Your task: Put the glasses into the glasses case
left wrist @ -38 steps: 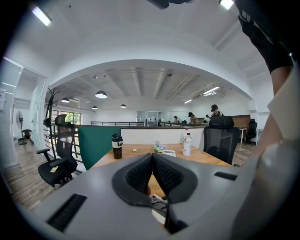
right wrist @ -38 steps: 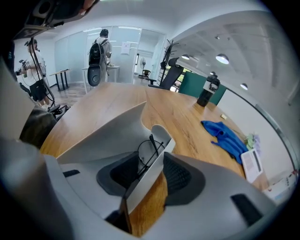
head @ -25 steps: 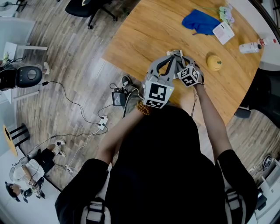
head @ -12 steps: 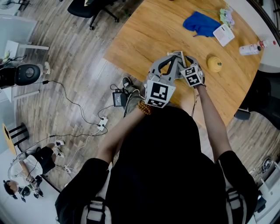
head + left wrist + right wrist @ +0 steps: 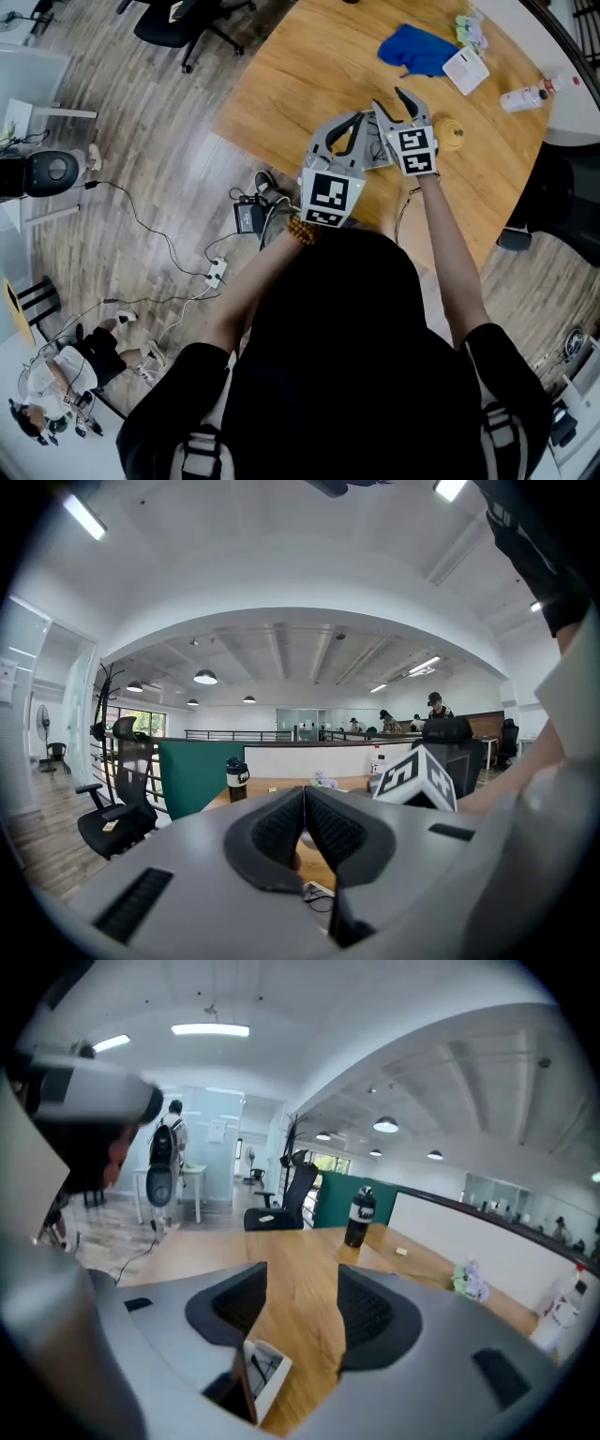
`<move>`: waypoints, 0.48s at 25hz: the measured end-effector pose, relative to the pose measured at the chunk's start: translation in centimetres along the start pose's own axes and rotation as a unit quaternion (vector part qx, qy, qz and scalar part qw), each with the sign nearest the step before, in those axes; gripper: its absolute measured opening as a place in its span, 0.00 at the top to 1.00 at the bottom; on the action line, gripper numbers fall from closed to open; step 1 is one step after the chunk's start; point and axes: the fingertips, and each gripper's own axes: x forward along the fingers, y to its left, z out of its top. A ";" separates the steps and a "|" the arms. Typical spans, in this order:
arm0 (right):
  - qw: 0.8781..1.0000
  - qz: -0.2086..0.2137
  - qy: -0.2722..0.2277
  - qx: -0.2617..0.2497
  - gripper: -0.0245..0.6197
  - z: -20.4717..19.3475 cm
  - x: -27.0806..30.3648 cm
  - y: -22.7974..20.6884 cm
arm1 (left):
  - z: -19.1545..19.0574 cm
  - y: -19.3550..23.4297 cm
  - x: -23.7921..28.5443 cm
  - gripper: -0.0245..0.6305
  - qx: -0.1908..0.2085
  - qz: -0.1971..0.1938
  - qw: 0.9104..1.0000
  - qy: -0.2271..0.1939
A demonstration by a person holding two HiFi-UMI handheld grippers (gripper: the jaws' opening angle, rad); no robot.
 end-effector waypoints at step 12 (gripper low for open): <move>0.969 -0.160 -0.184 0.038 0.63 13.0 -9.3 -4.2 | 0.2 1.2 -0.2 0.93 -0.012 0.021 1.000 -0.005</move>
